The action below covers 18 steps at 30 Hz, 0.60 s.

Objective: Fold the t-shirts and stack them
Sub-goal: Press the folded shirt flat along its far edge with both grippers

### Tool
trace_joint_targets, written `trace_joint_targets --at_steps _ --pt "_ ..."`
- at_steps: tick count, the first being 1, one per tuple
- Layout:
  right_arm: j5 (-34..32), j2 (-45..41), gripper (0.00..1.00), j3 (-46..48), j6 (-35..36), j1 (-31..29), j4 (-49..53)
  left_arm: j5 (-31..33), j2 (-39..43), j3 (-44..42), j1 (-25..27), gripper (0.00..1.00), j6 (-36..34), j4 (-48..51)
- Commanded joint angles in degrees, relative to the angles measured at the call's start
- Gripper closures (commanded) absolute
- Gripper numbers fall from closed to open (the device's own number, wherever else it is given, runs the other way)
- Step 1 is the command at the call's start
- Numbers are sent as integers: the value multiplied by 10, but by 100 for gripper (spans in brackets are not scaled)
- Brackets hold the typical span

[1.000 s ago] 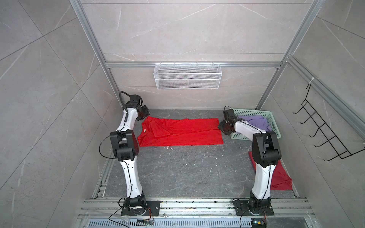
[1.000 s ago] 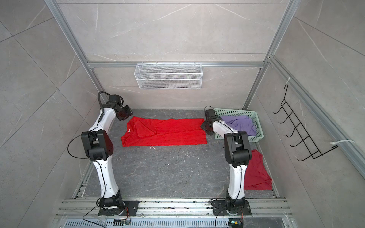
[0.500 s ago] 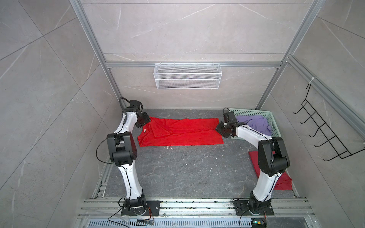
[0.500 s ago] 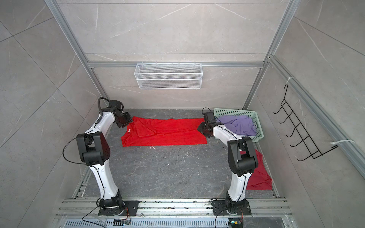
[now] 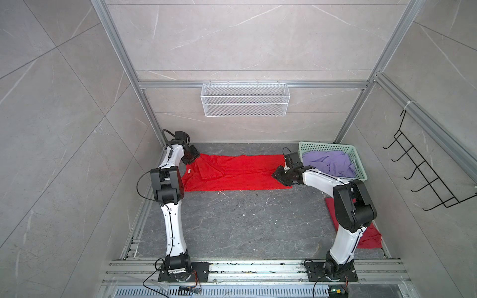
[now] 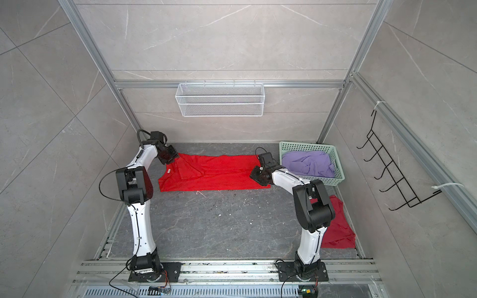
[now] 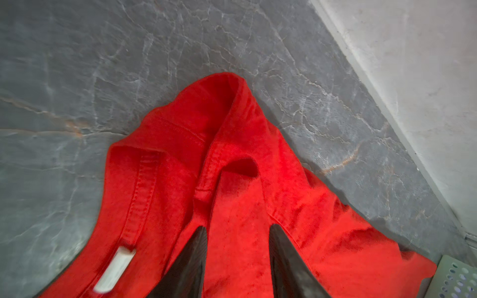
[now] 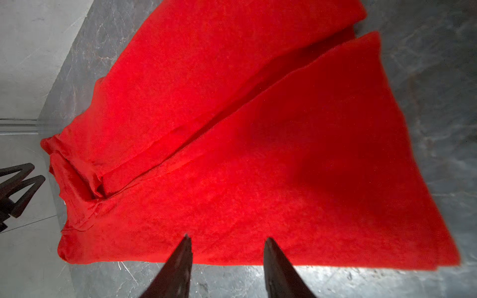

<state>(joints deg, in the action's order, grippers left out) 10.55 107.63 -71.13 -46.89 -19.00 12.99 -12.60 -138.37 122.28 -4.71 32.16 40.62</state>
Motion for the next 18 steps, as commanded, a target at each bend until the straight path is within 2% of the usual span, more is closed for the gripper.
trace_joint_targets --at_steps 1,8,11,16,18 --pt "-1 15 53 7 -4 0 -4 -12 -12 17 6 57 14 -9" --pt "-11 21 52 3 -2 0 10 -11 -12 -18 15 57 15 -64" --pt "-15 23 53 3 0 0 15 -10 -10 -31 19 61 18 -79" --pt "-18 28 52 1 -1 0 19 -14 -9 -43 21 77 25 -103" --pt "-19 30 53 2 -2 0 19 -13 -7 -47 21 88 26 -109"
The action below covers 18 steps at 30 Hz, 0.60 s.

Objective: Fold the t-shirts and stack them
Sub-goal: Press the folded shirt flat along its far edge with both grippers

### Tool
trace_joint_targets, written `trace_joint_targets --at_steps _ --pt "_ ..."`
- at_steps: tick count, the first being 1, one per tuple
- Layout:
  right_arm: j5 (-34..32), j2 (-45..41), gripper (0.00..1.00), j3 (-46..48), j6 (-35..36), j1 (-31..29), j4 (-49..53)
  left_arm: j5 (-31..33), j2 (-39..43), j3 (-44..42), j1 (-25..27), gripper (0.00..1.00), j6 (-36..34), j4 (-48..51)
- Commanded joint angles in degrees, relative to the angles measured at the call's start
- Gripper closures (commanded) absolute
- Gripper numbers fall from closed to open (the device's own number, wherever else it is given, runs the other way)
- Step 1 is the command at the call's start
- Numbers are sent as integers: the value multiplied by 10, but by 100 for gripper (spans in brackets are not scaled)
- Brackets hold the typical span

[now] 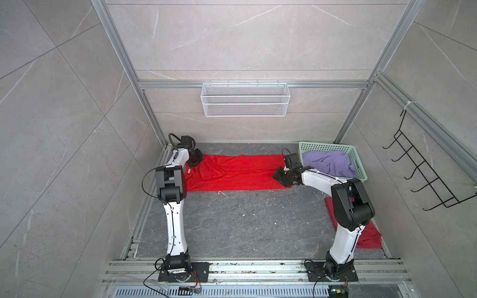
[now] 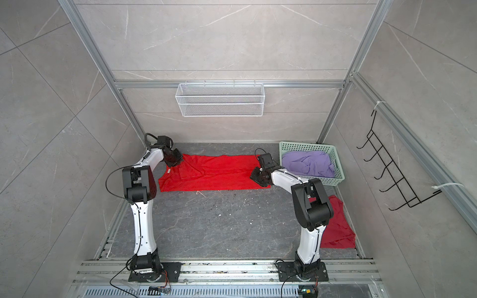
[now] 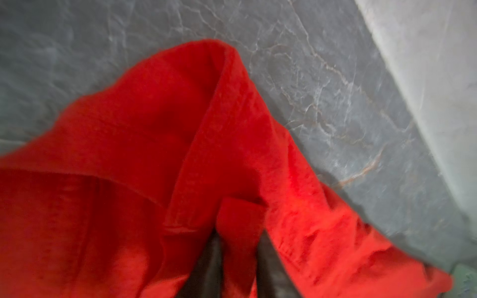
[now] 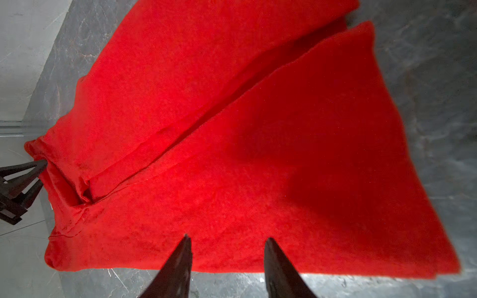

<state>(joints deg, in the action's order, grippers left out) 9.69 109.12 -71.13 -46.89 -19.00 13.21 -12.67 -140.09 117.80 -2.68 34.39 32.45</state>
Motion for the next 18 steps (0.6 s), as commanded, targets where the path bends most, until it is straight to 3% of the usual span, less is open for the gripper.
trace_joint_targets --at_steps 1,3,11,18 --pt "-11 15 52 1 -2 0 18 -12 13 -6 1 92 3 -30" --pt "-13 15 53 2 -2 0 20 -9 28 -20 1 100 4 -41" --pt "-13 21 53 4 -6 0 21 -10 116 -74 6 100 14 -68" --pt "-13 31 53 7 -7 0 21 -21 116 -52 6 100 23 -80"
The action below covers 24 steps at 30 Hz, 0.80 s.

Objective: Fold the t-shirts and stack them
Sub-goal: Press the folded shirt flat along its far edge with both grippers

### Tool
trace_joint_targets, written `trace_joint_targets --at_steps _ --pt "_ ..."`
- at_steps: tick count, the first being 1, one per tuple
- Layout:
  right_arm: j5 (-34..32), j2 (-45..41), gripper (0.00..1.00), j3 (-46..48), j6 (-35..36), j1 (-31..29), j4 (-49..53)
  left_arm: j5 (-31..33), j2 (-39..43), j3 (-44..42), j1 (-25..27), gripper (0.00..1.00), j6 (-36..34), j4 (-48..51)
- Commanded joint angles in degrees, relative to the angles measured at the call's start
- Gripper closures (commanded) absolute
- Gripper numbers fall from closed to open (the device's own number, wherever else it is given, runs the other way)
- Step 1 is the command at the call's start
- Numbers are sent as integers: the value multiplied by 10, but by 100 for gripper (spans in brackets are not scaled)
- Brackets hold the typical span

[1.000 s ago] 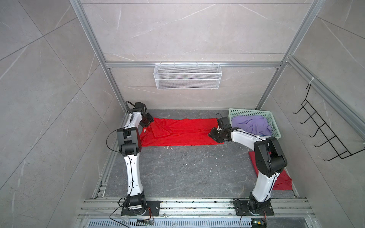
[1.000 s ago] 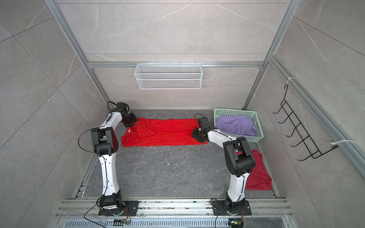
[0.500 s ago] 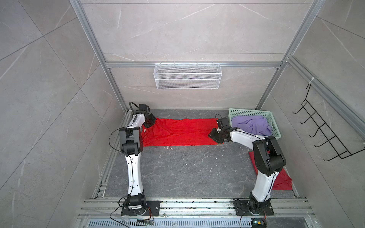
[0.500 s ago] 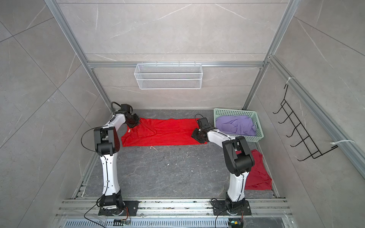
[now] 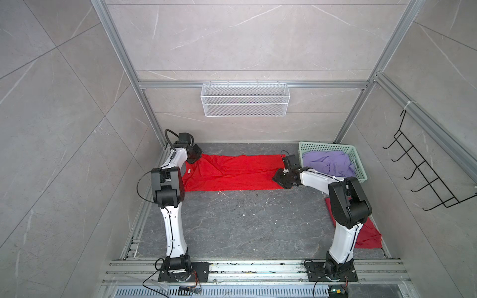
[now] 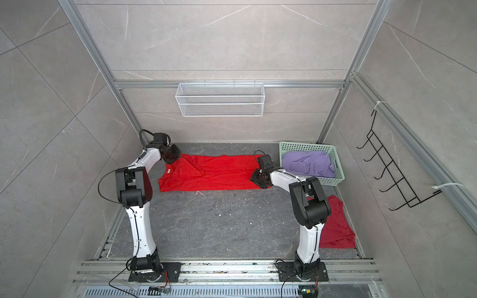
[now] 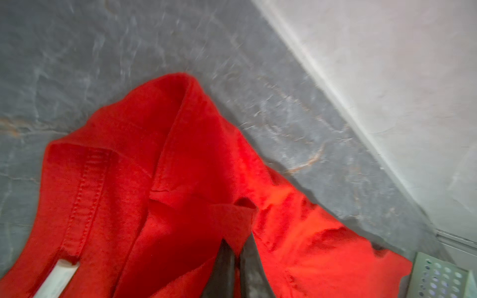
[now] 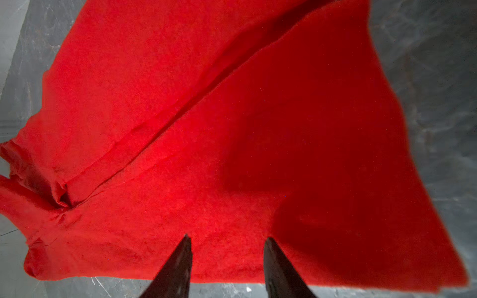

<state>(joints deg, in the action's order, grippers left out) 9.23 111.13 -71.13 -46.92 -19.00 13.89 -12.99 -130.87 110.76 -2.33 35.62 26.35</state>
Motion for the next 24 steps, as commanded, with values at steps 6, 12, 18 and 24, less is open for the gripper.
trace_joint_targets --at_steps 6,12,18,24 --pt "-9 14 53 11 -6 0 14 -20 17 20 9 100 5 -45" --pt "-11 13 53 11 -4 0 16 0 -3 32 10 100 -5 -40" --pt "-12 16 53 11 -4 1 20 7 -22 58 10 100 -9 -36" --pt "-13 16 53 10 -4 1 22 5 -39 55 10 82 -33 -36"
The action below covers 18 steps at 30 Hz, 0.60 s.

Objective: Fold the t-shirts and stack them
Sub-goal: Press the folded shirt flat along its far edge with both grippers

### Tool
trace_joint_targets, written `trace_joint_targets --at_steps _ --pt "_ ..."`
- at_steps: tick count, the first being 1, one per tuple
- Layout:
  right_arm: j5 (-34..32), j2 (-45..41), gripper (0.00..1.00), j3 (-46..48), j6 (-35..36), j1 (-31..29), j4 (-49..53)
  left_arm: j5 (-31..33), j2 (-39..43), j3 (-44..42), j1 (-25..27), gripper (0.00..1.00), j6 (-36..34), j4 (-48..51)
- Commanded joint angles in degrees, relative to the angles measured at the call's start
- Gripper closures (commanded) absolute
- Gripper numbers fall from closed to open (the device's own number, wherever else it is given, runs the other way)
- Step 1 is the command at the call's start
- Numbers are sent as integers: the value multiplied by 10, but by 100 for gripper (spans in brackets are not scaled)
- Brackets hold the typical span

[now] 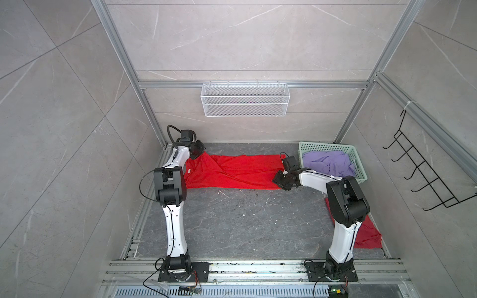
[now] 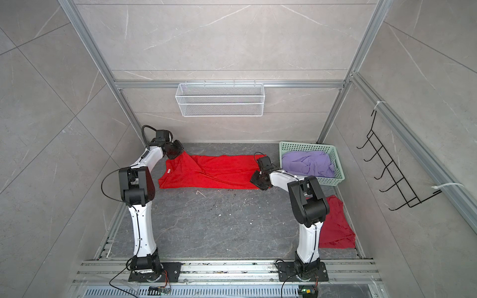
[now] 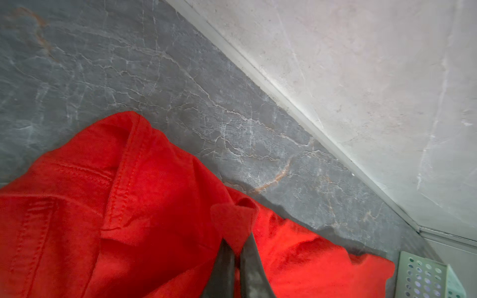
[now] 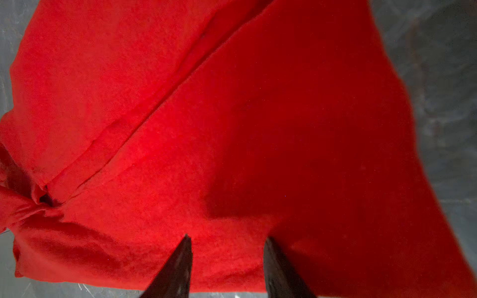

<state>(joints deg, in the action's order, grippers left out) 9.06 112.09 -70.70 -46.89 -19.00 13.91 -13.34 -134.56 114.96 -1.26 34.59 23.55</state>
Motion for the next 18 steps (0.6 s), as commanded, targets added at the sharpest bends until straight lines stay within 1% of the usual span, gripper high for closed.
trace_joint_targets --at_steps 1,2,3,5,8,11,18 --pt "-11 7 53 6 -4 1 22 9 2 10 -1 72 -28 -9" --pt "-11 7 53 6 -4 0 22 9 5 4 -1 64 -33 -7" --pt "-11 6 53 6 -4 1 22 13 20 -3 -1 59 -39 -6" --pt "-11 6 53 8 -6 1 19 27 47 -28 -1 53 -52 -4" --pt "-11 6 53 11 -7 1 17 48 90 -76 -1 52 -62 0" --pt "-14 3 53 17 -8 1 16 57 125 -118 -1 52 -57 31" --pt "-14 -1 53 24 -11 1 12 -1 180 -244 0 54 -8 20"
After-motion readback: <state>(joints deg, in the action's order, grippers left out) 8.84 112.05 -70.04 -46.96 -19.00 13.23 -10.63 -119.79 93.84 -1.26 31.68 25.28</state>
